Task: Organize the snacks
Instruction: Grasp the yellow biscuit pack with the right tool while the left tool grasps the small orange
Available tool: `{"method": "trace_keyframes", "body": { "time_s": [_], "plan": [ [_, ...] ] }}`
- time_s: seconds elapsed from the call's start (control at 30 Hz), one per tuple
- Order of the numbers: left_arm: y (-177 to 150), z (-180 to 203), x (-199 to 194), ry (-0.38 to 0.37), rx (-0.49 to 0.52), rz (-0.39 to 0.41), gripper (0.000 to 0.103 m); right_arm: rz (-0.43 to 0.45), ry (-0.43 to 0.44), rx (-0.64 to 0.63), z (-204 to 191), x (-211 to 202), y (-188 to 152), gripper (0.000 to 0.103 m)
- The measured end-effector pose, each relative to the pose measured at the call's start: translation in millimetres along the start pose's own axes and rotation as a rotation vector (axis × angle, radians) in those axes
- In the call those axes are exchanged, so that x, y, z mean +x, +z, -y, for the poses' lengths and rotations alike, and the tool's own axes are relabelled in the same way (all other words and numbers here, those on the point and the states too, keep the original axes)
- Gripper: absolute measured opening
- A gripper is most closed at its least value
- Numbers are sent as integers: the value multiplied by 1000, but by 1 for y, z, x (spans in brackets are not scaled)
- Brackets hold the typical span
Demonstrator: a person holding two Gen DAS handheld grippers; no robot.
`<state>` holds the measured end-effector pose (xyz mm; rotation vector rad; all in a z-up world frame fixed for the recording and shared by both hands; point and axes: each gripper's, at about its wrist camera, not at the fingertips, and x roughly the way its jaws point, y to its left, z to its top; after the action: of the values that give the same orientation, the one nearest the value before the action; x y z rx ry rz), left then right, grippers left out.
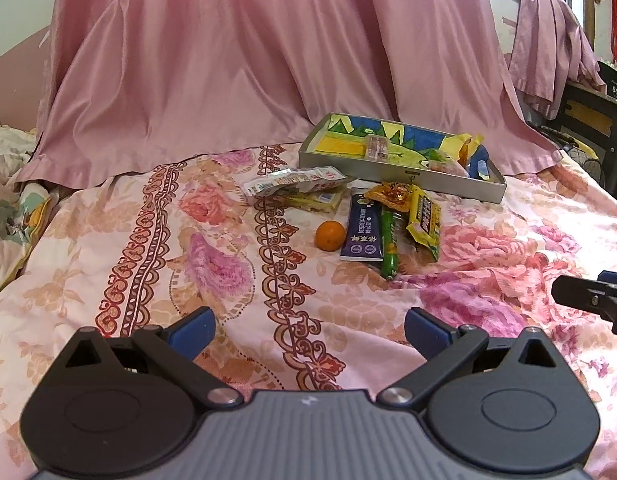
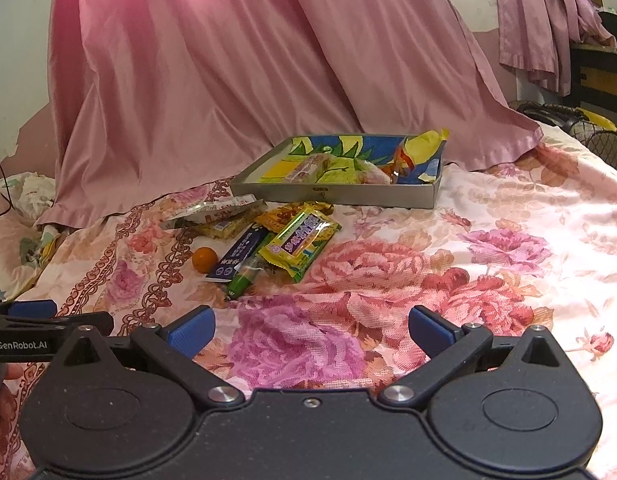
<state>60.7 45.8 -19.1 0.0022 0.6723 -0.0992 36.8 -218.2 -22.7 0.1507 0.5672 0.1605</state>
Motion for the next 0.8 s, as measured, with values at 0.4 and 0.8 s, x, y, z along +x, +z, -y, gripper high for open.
{"method": "trace_keyframes", "body": {
  "time_s": [0.4,0.8],
  "plan": [
    [19,-15,38,-22,-8,-18,103,-8,-9,-4,-1,37,7,102],
    [52,-28,86,-101,126,-82,103,20,45,-44,-12,116,35,102]
  ]
}}
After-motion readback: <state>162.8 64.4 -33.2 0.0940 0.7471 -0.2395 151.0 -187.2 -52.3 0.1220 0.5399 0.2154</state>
